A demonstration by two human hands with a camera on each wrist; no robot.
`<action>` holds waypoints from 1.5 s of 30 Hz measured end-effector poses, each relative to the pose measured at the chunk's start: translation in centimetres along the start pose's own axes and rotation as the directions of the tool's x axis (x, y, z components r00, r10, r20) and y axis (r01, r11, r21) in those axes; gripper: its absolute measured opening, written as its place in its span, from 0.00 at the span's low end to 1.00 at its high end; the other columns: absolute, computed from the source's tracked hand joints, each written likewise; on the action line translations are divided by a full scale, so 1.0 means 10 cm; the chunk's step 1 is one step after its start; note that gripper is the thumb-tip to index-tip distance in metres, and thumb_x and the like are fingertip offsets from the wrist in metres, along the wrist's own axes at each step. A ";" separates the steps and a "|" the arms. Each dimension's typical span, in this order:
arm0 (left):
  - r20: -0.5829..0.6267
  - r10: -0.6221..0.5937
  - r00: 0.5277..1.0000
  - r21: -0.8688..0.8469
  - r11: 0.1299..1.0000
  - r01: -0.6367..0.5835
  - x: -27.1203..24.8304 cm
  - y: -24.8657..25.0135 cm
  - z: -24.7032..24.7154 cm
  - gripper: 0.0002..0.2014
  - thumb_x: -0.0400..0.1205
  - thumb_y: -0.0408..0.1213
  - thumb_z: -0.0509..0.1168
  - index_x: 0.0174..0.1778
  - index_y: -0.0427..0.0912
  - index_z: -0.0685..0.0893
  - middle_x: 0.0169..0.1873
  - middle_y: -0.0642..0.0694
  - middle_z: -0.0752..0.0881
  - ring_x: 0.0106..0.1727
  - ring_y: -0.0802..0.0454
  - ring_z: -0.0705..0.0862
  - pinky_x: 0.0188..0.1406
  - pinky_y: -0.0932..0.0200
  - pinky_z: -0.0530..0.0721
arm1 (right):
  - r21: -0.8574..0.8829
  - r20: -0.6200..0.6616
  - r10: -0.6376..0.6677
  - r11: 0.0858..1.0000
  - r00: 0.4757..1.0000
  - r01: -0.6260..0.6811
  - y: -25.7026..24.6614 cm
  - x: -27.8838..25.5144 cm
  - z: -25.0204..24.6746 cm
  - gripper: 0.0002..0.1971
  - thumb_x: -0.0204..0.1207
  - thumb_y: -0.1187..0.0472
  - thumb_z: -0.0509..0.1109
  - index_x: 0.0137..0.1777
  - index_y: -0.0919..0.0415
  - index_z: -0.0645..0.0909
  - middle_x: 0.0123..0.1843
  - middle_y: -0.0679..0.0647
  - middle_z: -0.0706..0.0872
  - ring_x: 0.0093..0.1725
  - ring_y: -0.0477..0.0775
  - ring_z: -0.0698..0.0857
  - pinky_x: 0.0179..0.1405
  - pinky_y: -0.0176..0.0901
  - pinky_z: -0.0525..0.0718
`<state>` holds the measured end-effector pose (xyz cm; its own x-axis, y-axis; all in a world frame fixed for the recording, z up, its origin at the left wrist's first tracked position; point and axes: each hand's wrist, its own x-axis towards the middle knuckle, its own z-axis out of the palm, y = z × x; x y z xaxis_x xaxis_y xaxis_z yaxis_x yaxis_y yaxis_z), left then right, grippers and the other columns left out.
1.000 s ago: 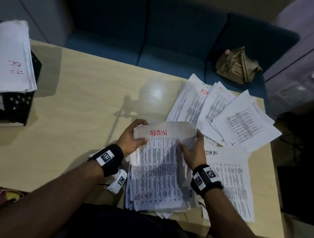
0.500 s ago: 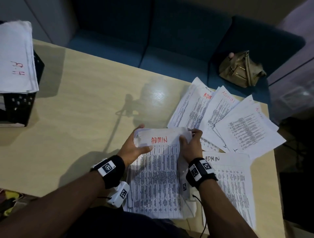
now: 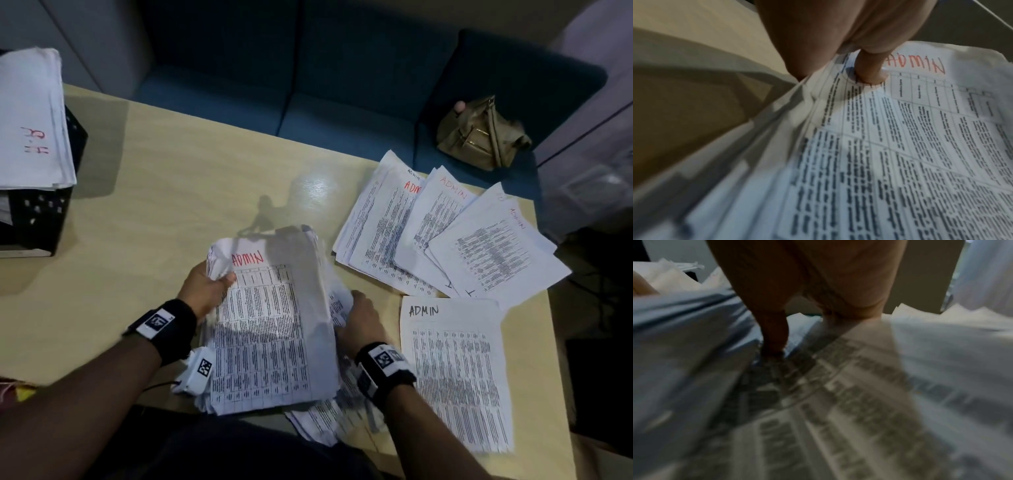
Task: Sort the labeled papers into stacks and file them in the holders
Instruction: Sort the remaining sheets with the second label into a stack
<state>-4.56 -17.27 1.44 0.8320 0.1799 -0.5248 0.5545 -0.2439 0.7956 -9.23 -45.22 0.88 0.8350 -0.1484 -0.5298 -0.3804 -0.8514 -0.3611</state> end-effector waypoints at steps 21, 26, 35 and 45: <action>0.180 0.028 0.983 0.093 0.995 -0.046 -0.12 0.25 0.62 0.10 0.83 0.36 0.65 0.59 0.50 0.82 0.49 0.43 0.87 0.42 0.47 0.82 0.50 0.49 0.82 | 0.472 -0.643 0.195 0.863 0.741 0.183 0.42 -0.41 -1.72 0.14 0.73 0.57 0.72 0.53 0.67 0.82 0.45 0.60 0.87 0.41 0.53 0.86 0.35 0.30 0.73; 0.181 0.065 0.981 0.021 0.997 -0.070 -0.12 0.26 0.66 0.14 0.85 0.41 0.63 0.66 0.47 0.81 0.56 0.47 0.86 0.59 0.44 0.84 0.55 0.55 0.77 | 0.616 -0.261 0.272 0.786 0.926 -0.057 0.33 -0.18 -0.57 0.20 0.76 0.60 0.72 0.66 0.65 0.74 0.52 0.57 0.85 0.47 0.56 0.84 0.26 0.30 0.74; 0.236 0.163 0.958 -0.019 0.986 -0.163 -0.17 0.35 0.70 0.23 0.81 0.27 0.68 0.69 0.50 0.74 0.54 0.58 0.78 0.57 0.59 0.78 0.51 0.78 0.74 | 0.322 -0.286 0.118 0.947 0.951 -0.021 0.09 -0.01 -0.05 0.31 0.76 0.47 0.70 0.73 0.63 0.69 0.67 0.61 0.73 0.69 0.61 0.71 0.70 0.54 0.72; 0.348 0.228 0.909 -0.098 0.974 -0.207 -0.19 0.33 0.79 0.27 0.77 0.24 0.69 0.62 0.60 0.78 0.61 0.55 0.82 0.62 0.58 0.80 0.57 0.68 0.79 | 0.127 -0.194 -0.008 0.991 0.981 0.033 0.01 0.28 -0.33 0.27 0.76 0.42 0.66 0.75 0.39 0.66 0.77 0.53 0.56 0.75 0.67 0.67 0.65 0.63 0.76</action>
<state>-4.17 -25.94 2.62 0.8884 -0.2233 -0.4012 0.3665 -0.1813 0.9126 -5.61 -47.38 1.90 0.8994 -0.2366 -0.3677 -0.3999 -0.7850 -0.4731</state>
